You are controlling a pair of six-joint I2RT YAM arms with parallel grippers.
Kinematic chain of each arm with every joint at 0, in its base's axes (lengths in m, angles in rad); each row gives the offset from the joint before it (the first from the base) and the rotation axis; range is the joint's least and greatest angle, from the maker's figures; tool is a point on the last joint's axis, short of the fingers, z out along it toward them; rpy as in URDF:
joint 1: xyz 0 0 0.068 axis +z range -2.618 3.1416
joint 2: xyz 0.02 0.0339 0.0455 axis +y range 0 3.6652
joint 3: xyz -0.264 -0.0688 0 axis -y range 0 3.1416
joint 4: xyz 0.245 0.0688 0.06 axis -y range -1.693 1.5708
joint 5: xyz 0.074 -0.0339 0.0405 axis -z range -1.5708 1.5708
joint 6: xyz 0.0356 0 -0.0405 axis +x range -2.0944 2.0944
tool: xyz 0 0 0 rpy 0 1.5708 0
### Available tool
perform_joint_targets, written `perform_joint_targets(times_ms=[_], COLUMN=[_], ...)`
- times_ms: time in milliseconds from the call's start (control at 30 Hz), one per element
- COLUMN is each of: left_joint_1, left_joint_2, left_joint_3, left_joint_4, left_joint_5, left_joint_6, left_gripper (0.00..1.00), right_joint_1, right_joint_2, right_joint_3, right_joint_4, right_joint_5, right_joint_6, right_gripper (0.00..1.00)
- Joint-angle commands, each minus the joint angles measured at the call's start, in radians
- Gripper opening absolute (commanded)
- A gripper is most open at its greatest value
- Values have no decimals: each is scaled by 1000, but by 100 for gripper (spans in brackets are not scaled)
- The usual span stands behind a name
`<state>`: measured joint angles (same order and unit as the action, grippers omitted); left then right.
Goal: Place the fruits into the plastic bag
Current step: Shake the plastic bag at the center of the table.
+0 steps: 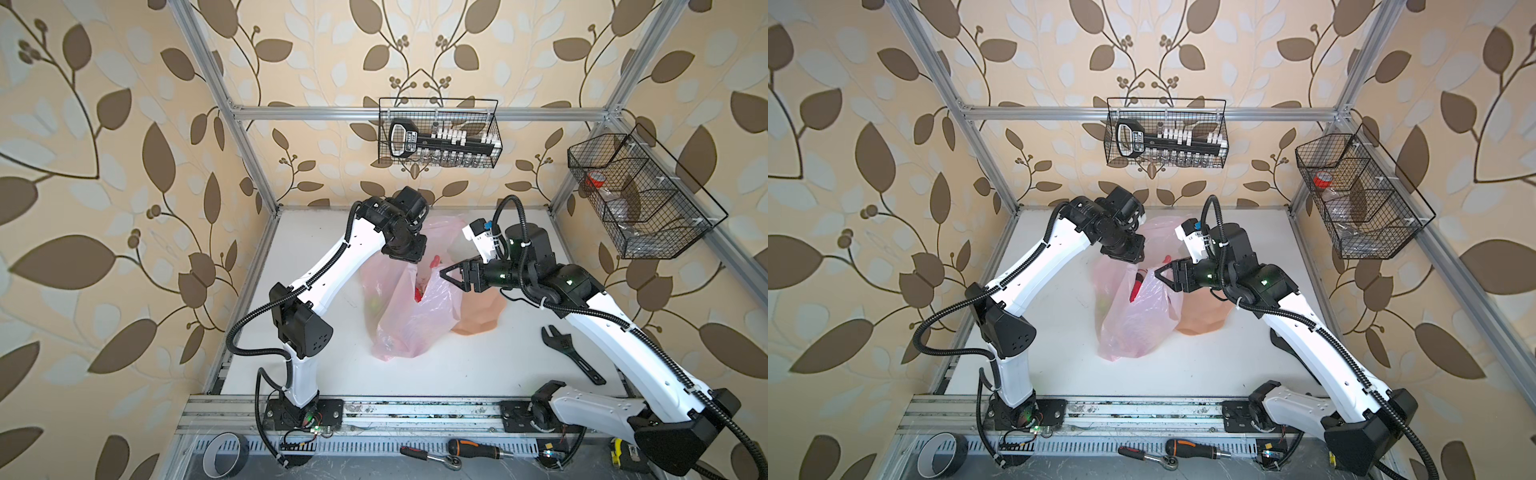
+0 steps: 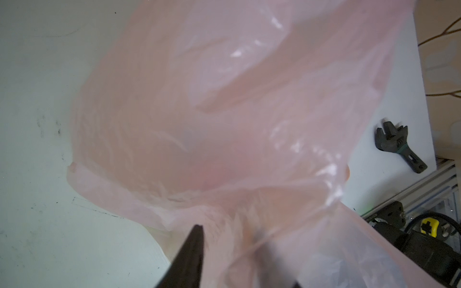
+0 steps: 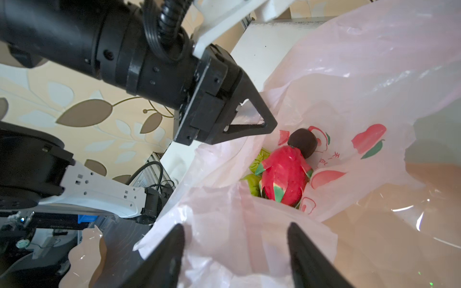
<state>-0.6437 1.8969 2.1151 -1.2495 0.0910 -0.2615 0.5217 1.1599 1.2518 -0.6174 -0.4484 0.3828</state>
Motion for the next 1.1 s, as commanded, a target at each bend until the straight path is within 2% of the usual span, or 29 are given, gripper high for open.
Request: perform_joint_targets(times_ms=[0,100,133,467,733,867,1067], left_joint_1=[27,61,72,157,203,216,225], left_joint_2=[-79,-113,-128,-253,-301,-366,-506], left_joint_3=[-3,-19,-27,-30,-51,-204,-468], left_joint_4=[-18,-13,-7,84,173,218,304], left_joint_5=[-25,-19,-17,35,28,32,42], left_joint_6=[5,2,4,37,26,2,-74], left_gripper=[17,3,1,0,0,1,3], right_joint_1=[6,6,5,-53,-71,-44,86], right_joint_2=[12,22,22,69,152,144,75], right_joint_3=[43,67,79,333,552,506,267], right_joint_4=[9,-5,-10,-97,-224,-218,-146], right_joint_5=[-54,-66,-63,4,36,-1,16], right_joint_6=[-15,-10,-7,-52,-160,-181,-199], right_gripper=[37,3,0,0,0,0,0])
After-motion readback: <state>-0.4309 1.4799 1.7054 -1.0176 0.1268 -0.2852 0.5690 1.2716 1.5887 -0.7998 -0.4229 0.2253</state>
